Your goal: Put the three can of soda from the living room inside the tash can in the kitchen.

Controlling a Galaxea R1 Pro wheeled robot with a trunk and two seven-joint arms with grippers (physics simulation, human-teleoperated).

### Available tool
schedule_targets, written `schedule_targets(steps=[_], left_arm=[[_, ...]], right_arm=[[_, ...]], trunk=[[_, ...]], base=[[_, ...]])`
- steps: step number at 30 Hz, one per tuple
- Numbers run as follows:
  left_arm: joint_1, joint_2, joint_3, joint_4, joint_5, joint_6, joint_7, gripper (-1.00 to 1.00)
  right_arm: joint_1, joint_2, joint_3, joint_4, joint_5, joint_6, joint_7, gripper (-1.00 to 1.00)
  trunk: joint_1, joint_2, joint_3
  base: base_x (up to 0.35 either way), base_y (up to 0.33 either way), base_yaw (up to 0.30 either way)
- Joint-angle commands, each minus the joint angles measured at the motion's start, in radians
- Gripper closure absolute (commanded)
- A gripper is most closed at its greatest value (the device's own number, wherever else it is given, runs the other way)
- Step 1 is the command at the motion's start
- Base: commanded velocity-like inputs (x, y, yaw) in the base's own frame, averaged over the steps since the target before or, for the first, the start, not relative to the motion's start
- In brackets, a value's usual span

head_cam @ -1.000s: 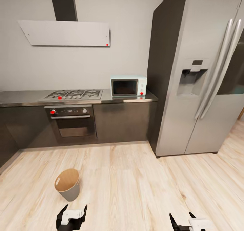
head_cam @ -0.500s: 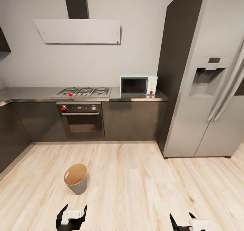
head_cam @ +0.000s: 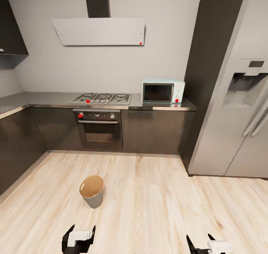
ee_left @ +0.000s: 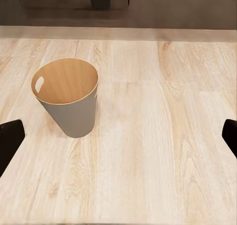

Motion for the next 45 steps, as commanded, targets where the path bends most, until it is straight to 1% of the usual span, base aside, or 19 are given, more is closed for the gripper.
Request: schedule_targets(steps=[1, 10, 33, 39, 45], left_arm=[[0.0, 0.0, 0.0, 0.0, 0.0, 0.0, 0.0, -1.0], [0.0, 0.0, 0.0, 0.0, 0.001, 0.0, 0.0, -1.0], [0.0, 0.0, 0.0, -0.001, 0.001, 0.0, 0.0, -1.0], [0.0, 0.0, 0.0, -0.001, 0.002, 0.0, 0.0, -1.0], [0.0, 0.0, 0.0, -0.001, 0.002, 0.0, 0.0, -1.0]], right_arm=[[0.0, 0.0, 0.0, 0.0, 0.0, 0.0, 0.0, -1.0], [0.0, -0.001, 0.0, 0.0, 0.001, 0.0, 0.003, -1.0], [0.0, -0.001, 0.0, 0.0, 0.002, 0.0, 0.005, -1.0], [0.0, -0.001, 0.011, 0.001, 0.002, 0.0, 0.005, -1.0], [0.0, -0.001, 0.02, 0.007, 0.002, 0.0, 0.004, -1.0]], trunk=[[0.0, 0.0, -0.001], [0.0, 0.0, -0.01], [0.0, 0.0, -0.011], [0.0, 0.0, -0.011], [0.0, 0.0, -0.011]], base=[[0.0, 0.0, 0.172], [0.0, 0.0, 0.144], [0.0, 0.0, 0.009], [0.0, 0.0, 0.042], [0.0, 0.0, 0.184]])
